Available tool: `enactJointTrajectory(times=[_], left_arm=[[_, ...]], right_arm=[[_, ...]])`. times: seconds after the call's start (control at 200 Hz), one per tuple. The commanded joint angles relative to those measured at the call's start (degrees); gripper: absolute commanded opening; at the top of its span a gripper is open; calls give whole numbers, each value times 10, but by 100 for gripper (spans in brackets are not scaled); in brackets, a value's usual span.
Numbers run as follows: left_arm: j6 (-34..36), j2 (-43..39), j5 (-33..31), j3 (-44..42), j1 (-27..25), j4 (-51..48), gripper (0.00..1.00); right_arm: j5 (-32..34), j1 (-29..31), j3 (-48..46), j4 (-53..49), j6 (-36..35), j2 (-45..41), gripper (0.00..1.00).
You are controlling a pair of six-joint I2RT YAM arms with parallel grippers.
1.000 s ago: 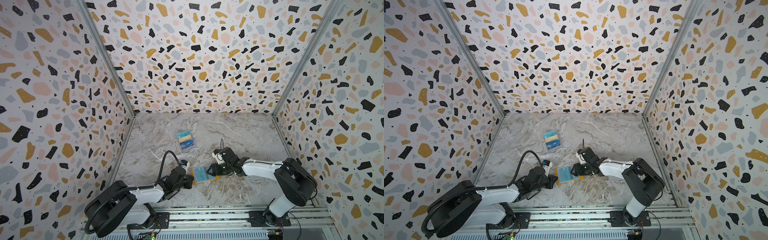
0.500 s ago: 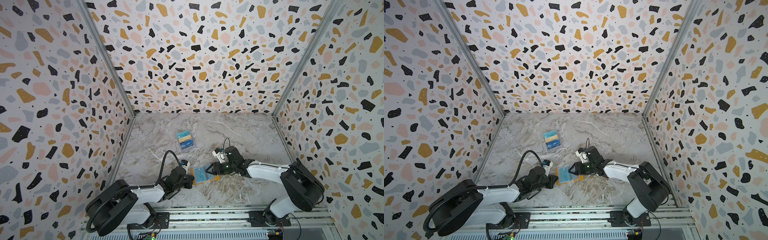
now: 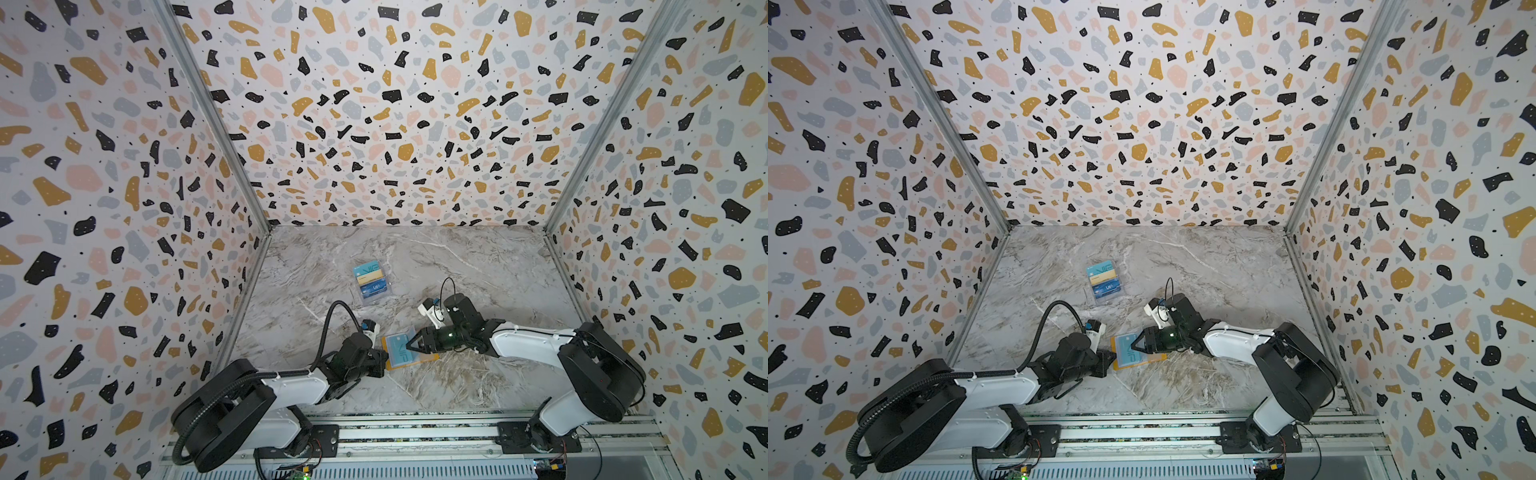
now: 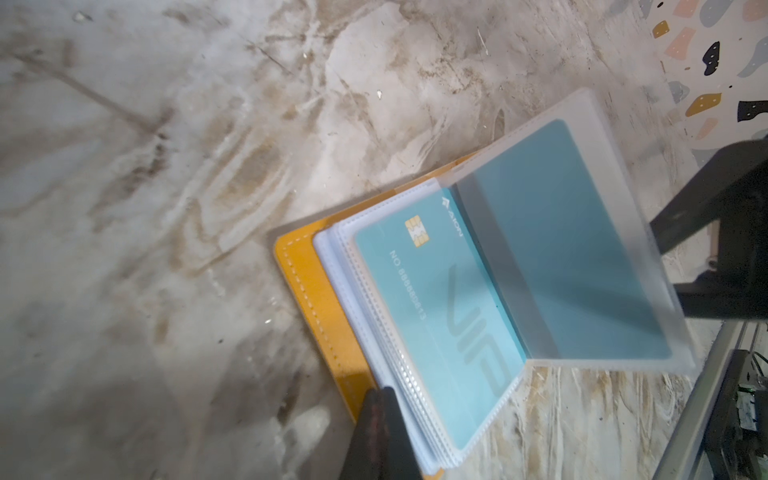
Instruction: Take the credit cards out of the card holder
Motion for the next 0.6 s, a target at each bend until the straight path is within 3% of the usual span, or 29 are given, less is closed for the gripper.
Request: enactJointTrajectory(times=[0.0, 0.065, 0.215, 0.37, 0.591], left_arm=[[-1, -7, -7, -5, -1, -24, 4], [-1, -13, -11, -6, -1, -29, 4], [-1, -26, -16, -7, -2, -37, 4], [1, -28, -19, 0, -2, -43, 4], [10, -25, -11, 19, -1, -52, 4]], right_arm=[[-40, 13, 9, 56, 21, 10, 54], [-44, 12, 5, 69, 27, 7, 53], [60, 7, 18, -28, -13, -28, 52], [106, -9, 17, -78, -32, -49, 48], [111, -25, 6, -84, -34, -34, 44]])
